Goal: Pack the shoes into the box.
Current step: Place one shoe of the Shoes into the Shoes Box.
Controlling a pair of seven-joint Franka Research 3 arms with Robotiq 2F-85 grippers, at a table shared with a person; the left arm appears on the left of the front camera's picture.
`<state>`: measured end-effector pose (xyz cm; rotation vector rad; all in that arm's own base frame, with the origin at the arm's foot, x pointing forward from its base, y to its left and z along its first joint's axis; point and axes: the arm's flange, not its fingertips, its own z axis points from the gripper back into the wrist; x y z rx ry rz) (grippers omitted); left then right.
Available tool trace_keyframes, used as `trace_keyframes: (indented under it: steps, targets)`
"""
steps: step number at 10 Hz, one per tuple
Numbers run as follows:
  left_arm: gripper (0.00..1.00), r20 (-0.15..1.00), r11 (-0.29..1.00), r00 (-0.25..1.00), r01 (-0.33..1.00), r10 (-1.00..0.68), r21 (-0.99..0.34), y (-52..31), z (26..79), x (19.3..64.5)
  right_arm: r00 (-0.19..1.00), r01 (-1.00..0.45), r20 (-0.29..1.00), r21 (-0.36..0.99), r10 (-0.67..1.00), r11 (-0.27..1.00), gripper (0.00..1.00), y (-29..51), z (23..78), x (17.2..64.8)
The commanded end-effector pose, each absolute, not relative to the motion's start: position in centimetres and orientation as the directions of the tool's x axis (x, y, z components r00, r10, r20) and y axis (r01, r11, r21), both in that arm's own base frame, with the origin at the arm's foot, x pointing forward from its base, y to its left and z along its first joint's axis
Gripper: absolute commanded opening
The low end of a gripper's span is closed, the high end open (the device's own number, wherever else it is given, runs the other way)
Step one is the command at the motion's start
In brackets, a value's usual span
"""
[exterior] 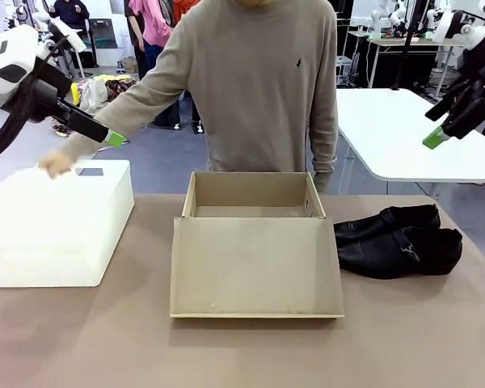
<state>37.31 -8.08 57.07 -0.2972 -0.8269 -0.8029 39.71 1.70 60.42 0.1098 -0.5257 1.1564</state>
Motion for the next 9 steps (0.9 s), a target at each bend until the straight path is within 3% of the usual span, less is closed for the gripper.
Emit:
trace_keyframes:
  steps: [1, 3, 5, 7, 9]
  targets:
    - [1.00, 0.756, 0.670, 0.406, 0.740, -0.513, 0.058, -8.0, 56.8, 37.3, 0.173, -0.927, 0.273, -0.279, 0.947, 0.249, 1.00, 0.5, 60.9, 42.7]
    - [1.00, 0.756, 0.670, 0.406, 0.740, -0.513, 0.058, -8.0, 56.8, 37.3, 0.131, -0.931, 0.138, -0.323, 0.982, 0.170, 1.00, -0.1, 60.2, 45.3]
    - [1.00, 0.756, 0.670, 0.406, 0.740, -0.513, 0.058, -8.0, 56.8, 37.3, 0.112, -0.952, 0.046, -0.283, 0.993, 0.120, 1.00, -0.4, 58.8, 47.4]
    - [1.00, 0.756, 0.670, 0.406, 0.740, -0.513, 0.058, -8.0, 56.8, 37.3, 0.160, -0.954, 0.021, -0.254, 0.987, 0.160, 1.00, -0.4, 57.4, 48.5]
    - [1.00, 0.756, 0.670, 0.406, 0.740, -0.513, 0.058, -8.0, 56.8, 37.3, 0.135, -0.953, 0.067, -0.264, 0.989, 0.148, 1.00, -0.3, 57.7, 47.4]
